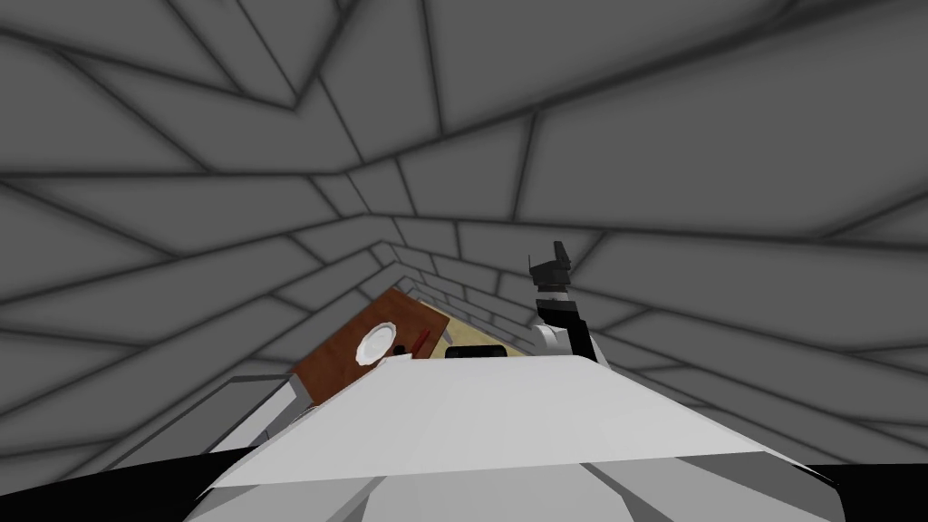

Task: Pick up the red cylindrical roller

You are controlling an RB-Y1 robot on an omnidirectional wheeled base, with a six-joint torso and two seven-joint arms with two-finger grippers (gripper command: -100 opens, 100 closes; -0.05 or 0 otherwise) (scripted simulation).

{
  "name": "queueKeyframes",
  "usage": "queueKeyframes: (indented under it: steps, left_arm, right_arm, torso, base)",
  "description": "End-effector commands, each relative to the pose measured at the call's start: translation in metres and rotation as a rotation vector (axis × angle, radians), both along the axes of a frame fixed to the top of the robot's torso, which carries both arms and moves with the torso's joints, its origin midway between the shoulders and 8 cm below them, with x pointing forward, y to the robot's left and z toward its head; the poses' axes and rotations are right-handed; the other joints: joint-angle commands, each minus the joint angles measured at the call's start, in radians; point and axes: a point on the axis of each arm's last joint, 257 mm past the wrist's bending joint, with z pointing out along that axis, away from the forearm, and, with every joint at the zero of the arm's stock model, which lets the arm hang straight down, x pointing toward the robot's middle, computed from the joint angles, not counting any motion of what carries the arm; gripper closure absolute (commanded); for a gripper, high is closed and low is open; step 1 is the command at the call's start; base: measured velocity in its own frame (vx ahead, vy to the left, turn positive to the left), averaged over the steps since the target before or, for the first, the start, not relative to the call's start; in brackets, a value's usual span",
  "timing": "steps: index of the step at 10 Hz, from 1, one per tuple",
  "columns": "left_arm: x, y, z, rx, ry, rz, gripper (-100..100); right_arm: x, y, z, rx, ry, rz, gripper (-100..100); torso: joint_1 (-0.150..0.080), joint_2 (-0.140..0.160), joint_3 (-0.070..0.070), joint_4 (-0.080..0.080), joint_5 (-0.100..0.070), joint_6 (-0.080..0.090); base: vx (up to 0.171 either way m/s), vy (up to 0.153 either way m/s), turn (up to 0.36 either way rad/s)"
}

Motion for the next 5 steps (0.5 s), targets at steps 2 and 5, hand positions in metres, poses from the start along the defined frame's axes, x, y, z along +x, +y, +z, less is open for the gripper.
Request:
queueKeyframes:
  steps: [2, 5]
  left_arm:
    - [-0.0002, 0.0001, 0.0001, 0.000, 0.001, 0.000, 100]
    - [-0.0009, -0.0004, -0.0003, -0.002, 0.001, 0.003, 100]
  right_arm:
    - [0.0000, 0.0000, 0.0000, 0.000, 0.000, 0.000, 0]
    - [0.0000, 0.0000, 0.0000, 0.000, 0.000, 0.000, 0]
  torso:
    - [0.000, 0.000, 0.000, 0.000, 0.000, 0.000]
    - [-0.001, 0.000, 0.000, 0.000, -0.001, 0.001]
  base:
    - [0.000, 0.000, 0.000]
    - [0.000, 0.000, 0.000]
